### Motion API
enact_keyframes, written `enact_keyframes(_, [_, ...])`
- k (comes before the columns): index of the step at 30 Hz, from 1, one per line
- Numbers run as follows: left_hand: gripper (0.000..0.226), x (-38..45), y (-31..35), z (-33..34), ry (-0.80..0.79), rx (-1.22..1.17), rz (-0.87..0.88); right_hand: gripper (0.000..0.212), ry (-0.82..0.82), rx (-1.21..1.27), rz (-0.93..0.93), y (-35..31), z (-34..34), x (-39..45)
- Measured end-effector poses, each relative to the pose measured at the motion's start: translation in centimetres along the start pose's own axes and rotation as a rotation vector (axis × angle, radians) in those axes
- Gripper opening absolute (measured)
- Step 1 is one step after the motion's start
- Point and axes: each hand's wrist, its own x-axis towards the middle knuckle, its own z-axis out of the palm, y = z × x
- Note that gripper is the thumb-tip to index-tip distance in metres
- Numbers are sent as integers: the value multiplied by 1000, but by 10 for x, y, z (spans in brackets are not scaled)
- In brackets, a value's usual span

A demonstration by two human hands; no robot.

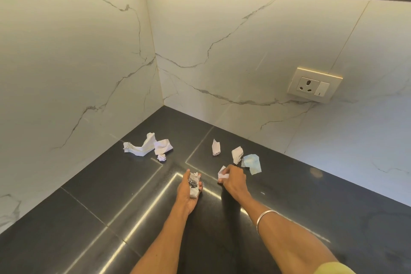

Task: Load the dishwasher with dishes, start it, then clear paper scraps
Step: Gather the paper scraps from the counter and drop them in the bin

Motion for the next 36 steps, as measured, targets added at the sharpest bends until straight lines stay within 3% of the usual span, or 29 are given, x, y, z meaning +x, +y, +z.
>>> enact_keyframes(4, [22,-5,-1,0,0,40,24,19,-30,135,35,-8,4,-6])
enact_keyframes(9, [40,-8,-3,1,-42,112,24,18,-94,262,-115,-35,11,-14])
enact_keyframes(16, [37,-17,1,-7,-119,152,-36,18,-226,89,-225,-43,9,-19])
enact_keyframes(20, [39,-15,1,-10,-109,221,-32,23,-211,-69,-202,-39,10,-16])
enact_keyframes(23, [24,-20,1,-5,-120,205,-29,30,-208,-147,-189,-41,8,-15])
enact_keyframes(27, [3,-23,2,-3,-89,210,-17,52,-188,-219,-173,-40,4,-14])
enact_keyframes(29, [9,-18,2,-1,-65,204,1,60,-222,-177,-175,-38,2,-10])
enact_keyframes(33, [14,-8,6,7,-62,177,4,47,-176,51,-148,-37,0,0])
enact_keyframes(36, [13,-2,9,7,-80,165,-23,43,-74,71,-155,-40,2,8])
